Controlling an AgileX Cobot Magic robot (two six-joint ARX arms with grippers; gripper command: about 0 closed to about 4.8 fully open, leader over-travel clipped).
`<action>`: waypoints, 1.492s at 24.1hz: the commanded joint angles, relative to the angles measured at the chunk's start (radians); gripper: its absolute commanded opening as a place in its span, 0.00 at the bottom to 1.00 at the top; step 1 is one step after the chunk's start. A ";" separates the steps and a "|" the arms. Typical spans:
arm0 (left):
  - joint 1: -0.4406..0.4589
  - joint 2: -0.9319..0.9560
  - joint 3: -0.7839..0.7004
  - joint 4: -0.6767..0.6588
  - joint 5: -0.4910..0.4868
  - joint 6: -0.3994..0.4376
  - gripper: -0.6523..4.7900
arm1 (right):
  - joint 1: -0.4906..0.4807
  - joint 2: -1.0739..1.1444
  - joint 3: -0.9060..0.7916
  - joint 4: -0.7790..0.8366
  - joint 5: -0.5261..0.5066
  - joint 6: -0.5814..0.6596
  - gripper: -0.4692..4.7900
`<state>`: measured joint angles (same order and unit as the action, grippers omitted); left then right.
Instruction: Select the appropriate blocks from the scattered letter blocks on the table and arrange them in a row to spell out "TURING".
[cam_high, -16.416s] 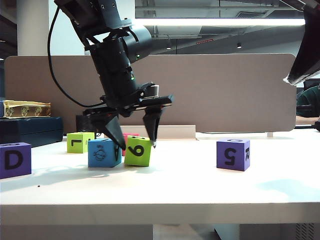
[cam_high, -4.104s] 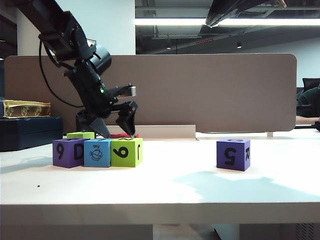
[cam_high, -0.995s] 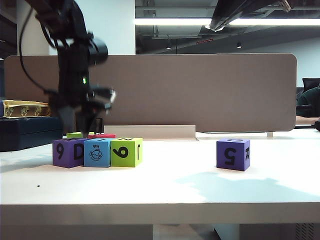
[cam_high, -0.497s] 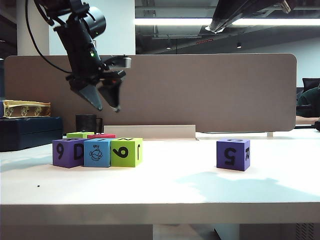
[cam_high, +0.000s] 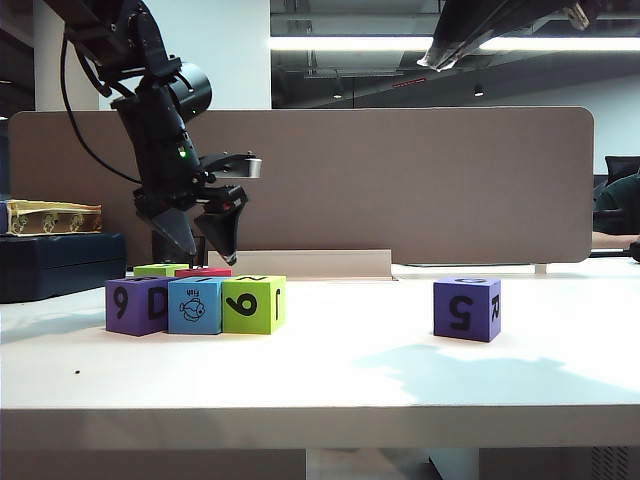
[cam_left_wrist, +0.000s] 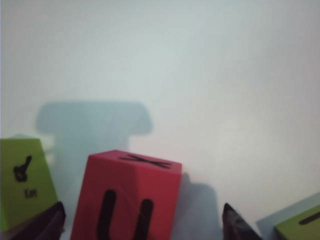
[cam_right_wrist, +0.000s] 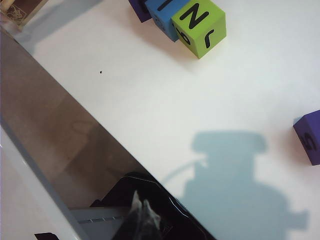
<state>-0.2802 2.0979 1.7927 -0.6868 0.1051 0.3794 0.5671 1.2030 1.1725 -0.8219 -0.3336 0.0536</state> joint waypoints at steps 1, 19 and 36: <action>-0.001 0.010 0.002 0.031 0.008 0.014 0.87 | 0.002 -0.003 0.003 0.003 -0.002 -0.001 0.09; 0.018 0.047 0.002 0.045 0.002 0.014 0.69 | 0.002 -0.003 0.003 -0.012 -0.002 -0.002 0.09; 0.019 0.053 0.002 0.019 0.004 0.006 0.50 | 0.002 -0.002 0.003 0.000 -0.001 -0.002 0.09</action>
<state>-0.2600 2.1548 1.7912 -0.6533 0.1059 0.3912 0.5667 1.2030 1.1725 -0.8356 -0.3332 0.0536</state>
